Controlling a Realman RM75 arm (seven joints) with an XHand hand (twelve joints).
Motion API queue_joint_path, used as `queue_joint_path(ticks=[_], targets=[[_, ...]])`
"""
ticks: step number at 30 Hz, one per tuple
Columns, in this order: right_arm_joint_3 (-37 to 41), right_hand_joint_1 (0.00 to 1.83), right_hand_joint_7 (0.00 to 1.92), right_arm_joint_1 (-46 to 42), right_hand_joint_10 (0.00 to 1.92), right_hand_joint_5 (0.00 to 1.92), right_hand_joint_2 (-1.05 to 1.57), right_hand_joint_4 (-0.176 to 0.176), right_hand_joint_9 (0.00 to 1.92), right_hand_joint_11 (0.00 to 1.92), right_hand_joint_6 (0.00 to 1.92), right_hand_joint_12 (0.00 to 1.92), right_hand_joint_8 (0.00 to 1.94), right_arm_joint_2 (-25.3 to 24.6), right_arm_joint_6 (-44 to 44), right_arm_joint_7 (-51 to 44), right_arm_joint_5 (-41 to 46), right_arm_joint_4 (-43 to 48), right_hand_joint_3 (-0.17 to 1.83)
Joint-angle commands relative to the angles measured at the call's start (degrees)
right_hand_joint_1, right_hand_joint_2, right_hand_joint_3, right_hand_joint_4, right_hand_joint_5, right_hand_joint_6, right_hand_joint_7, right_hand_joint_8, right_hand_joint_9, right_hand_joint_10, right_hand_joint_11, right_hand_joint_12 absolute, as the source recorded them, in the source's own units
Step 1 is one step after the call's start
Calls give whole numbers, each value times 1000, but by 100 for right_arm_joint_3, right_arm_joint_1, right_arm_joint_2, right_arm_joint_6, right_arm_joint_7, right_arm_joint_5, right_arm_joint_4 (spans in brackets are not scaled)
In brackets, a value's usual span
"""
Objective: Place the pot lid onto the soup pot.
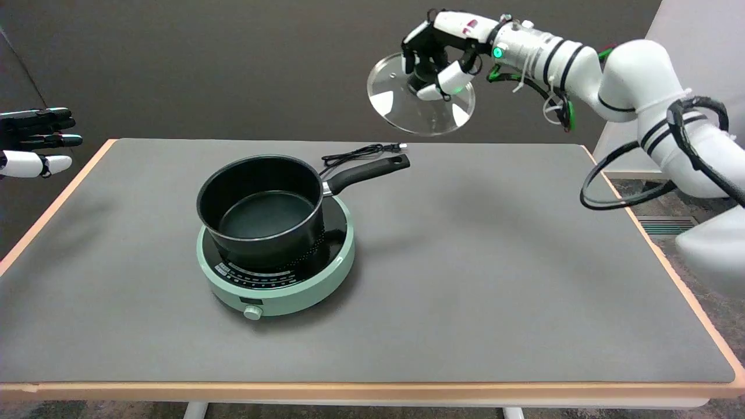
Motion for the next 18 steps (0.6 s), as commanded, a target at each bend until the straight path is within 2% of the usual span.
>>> queue_joint_path(ticks=[1,12,18], targets=[[-1665,1361,888,1295,1615,766,792,176,816,695,962,1528,1402,-212,-3,1826,-28,308,776],[-2509,1363,895,1950,1629,772,786,176,823,725,961,1488,1395,-873,-3,2358,-28,340,782],[-2552,1362,894,1977,1646,773,785,176,824,728,957,1486,1400,-1209,-27,2460,-207,473,787]])
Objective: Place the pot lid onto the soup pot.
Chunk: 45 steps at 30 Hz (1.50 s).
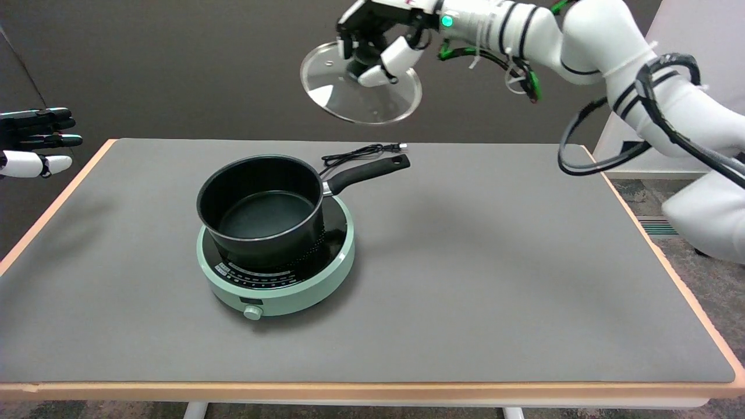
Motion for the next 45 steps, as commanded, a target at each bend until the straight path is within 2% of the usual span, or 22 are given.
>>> queue_joint_path(ticks=[1,12,29,45], targets=[[-962,1362,893,734,1647,773,785,176,823,729,958,1487,1401,-842,-26,909,-241,272,787],[-962,1362,890,594,1659,773,785,176,822,728,958,1506,1408,-1233,22,1646,-1387,853,790],[-978,1361,886,42,1674,773,784,176,821,727,957,1519,1417,-1781,-58,1685,-2295,514,798],[-978,1361,887,-86,1680,773,783,176,823,726,961,1525,1417,-1882,-120,1693,-2379,340,800]])
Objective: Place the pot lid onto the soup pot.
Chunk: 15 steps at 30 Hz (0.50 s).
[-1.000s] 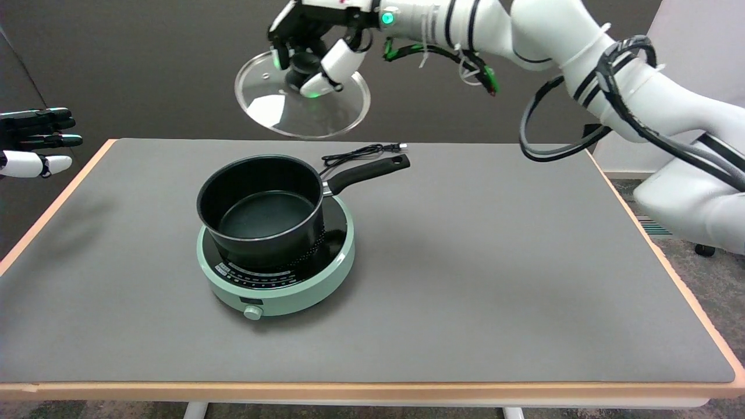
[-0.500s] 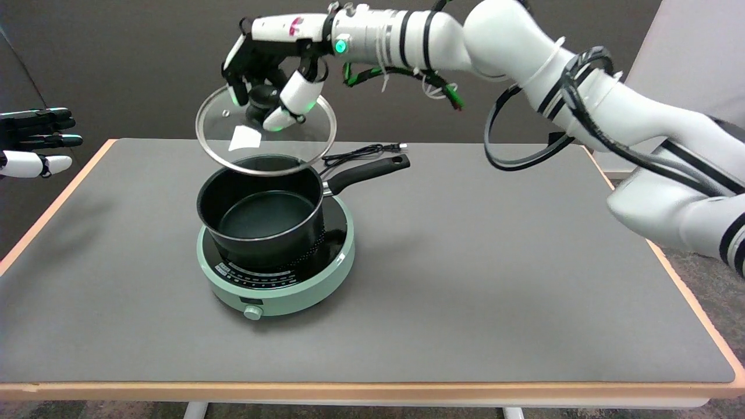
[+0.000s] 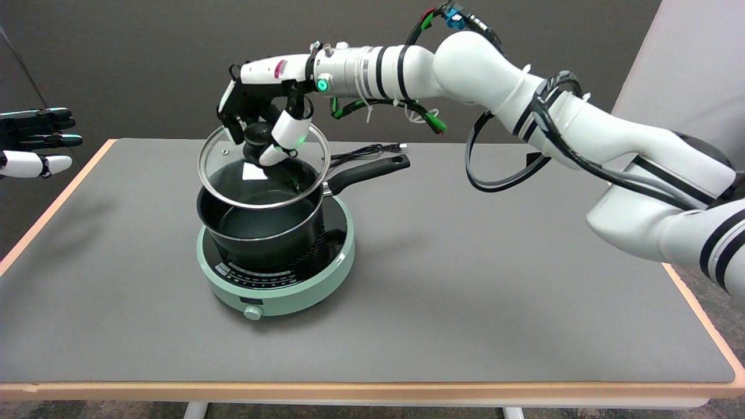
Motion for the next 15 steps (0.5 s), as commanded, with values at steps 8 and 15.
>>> queue_joint_path(ticks=[8,15], targets=[[-29,1361,886,-291,1680,773,784,176,823,726,961,1527,1418,-157,-100,84,-322,198,800],[-29,1361,886,-333,1680,774,784,176,823,726,960,1528,1417,-157,-92,84,-322,359,799]])
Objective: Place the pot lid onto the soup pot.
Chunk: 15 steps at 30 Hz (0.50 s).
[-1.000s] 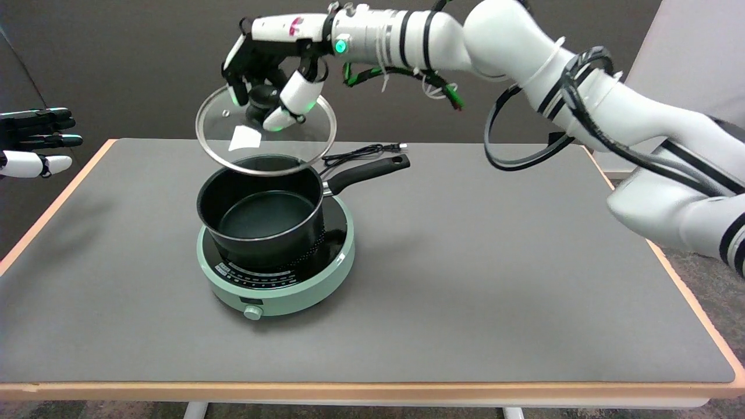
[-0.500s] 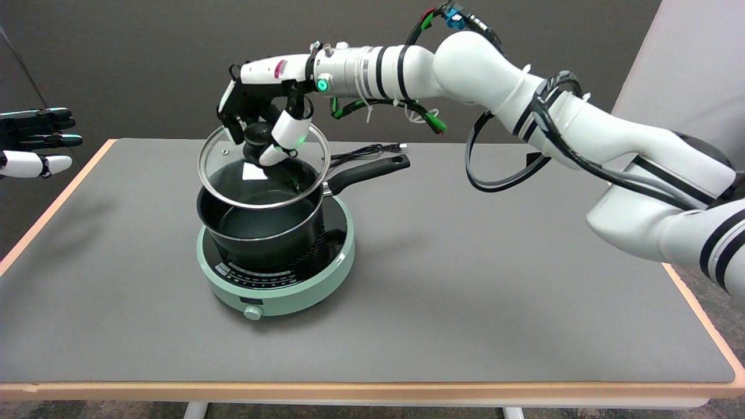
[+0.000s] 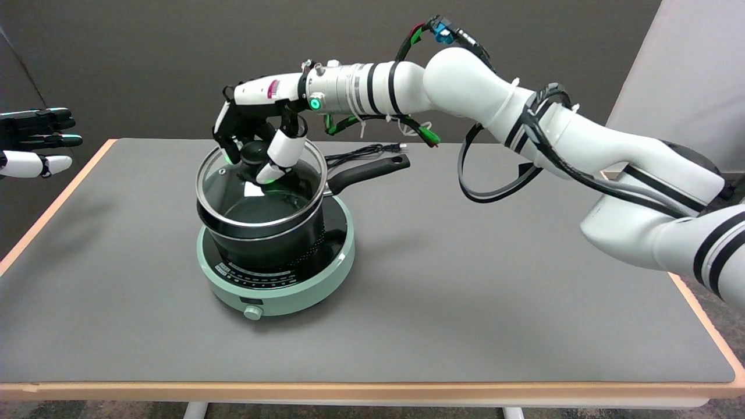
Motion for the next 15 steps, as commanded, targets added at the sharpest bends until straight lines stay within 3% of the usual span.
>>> queue_joint_path(ticks=[1,15], targets=[[-9,1361,886,-157,1680,774,784,176,823,726,960,1528,1417,-28,-26,25,-97,292,799],[-9,1360,883,-80,1685,773,787,176,822,722,959,1533,1421,-100,-34,25,-97,68,796]])
